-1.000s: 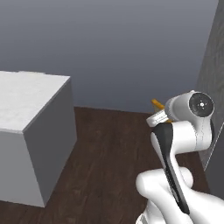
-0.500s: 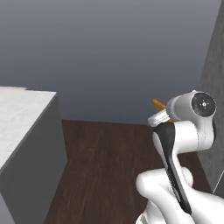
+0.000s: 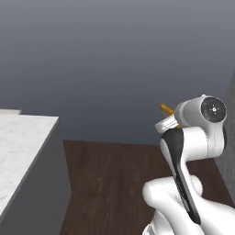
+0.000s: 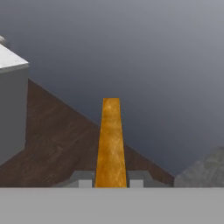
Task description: Start the toaster. Once the lever pops up, take the bread to the plate on the dining counter.
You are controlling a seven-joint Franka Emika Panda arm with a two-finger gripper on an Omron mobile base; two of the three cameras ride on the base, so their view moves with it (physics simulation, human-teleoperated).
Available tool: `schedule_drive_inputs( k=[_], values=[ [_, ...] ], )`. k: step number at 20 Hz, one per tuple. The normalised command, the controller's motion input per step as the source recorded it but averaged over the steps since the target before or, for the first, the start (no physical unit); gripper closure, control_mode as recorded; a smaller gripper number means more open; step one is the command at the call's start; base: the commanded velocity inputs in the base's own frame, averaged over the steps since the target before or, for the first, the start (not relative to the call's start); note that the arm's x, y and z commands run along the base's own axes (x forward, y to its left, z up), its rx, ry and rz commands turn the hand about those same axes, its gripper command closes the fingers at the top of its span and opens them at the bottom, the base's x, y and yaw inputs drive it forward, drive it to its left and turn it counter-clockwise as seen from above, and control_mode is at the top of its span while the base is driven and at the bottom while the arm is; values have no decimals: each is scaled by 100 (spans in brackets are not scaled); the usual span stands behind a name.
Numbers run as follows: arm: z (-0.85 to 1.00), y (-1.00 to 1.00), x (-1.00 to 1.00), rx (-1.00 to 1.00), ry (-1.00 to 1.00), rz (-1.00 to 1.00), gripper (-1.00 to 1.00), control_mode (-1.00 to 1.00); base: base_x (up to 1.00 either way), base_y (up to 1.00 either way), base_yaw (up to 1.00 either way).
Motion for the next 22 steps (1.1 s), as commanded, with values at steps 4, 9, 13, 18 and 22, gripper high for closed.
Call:
schedule_drive_inputs(
  k=[4,9,13,18,22],
  values=[
    [0,0,0,0,0,0,100,100,100,7,0],
    [0,0,0,0,0,0,100,100,100,6,2],
    [0,0,0,0,0,0,100,100,100,19,8],
    [0,0,0,0,0,0,100,100,100,25,18],
    [0,0,0,0,0,0,100,100,100,29,26]
  ],
)
